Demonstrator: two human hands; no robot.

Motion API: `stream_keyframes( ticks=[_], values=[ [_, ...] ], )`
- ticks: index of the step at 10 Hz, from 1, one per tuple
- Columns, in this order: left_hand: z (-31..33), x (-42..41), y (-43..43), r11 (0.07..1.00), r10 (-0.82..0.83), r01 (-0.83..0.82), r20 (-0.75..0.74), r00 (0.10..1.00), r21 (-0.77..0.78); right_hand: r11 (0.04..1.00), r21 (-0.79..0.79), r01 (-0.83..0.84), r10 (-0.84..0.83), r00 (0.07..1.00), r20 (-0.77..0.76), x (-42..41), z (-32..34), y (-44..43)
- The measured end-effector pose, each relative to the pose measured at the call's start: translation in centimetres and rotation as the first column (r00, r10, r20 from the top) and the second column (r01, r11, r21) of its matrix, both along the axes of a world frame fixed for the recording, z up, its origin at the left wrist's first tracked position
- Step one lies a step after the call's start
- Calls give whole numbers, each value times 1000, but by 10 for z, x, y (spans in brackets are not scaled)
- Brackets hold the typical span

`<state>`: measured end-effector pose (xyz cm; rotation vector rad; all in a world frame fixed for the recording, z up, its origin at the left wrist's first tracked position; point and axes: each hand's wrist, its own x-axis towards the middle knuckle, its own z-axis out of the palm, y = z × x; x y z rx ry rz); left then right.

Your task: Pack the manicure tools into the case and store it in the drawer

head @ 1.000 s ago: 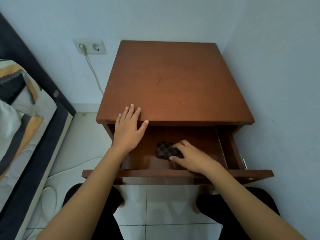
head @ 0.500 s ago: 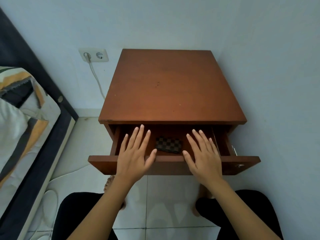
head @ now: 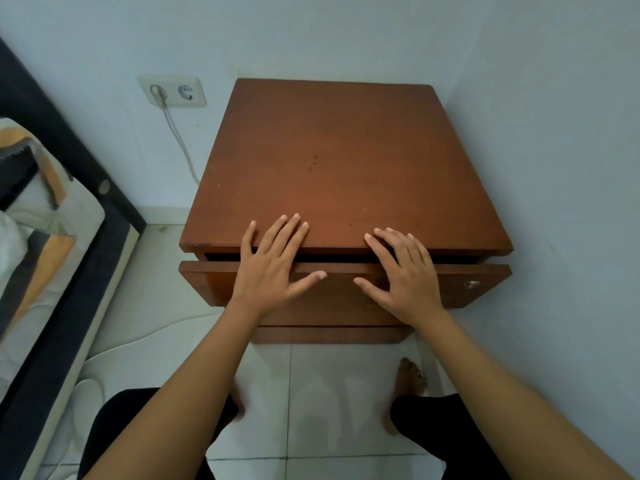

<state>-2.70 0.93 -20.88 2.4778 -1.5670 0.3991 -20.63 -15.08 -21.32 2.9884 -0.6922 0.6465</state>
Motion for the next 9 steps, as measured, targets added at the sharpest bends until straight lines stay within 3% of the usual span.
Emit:
stream_keyframes(
  ticks=[2,4,6,8,9],
  values=[
    [8,-15,0,984,13,-3,55,998,-176,996,-72,52,-35,975,220,-8,2,5],
    [13,-9,-12,962,81,-57,78,994,-268,990,-70,126,-102,955,278,14,13,2],
    [0,6,-34,983,124,-128,-35,992,-135,989,17,148,-149,980,131,38,10,-11],
    [-20,26,-53,981,115,-61,-299,947,184,970,227,84,-46,985,-165,54,-8,-33],
    [-33,25,-58,958,134,11,-484,865,286,938,319,135,-38,956,-291,46,-25,-37]
  ],
)
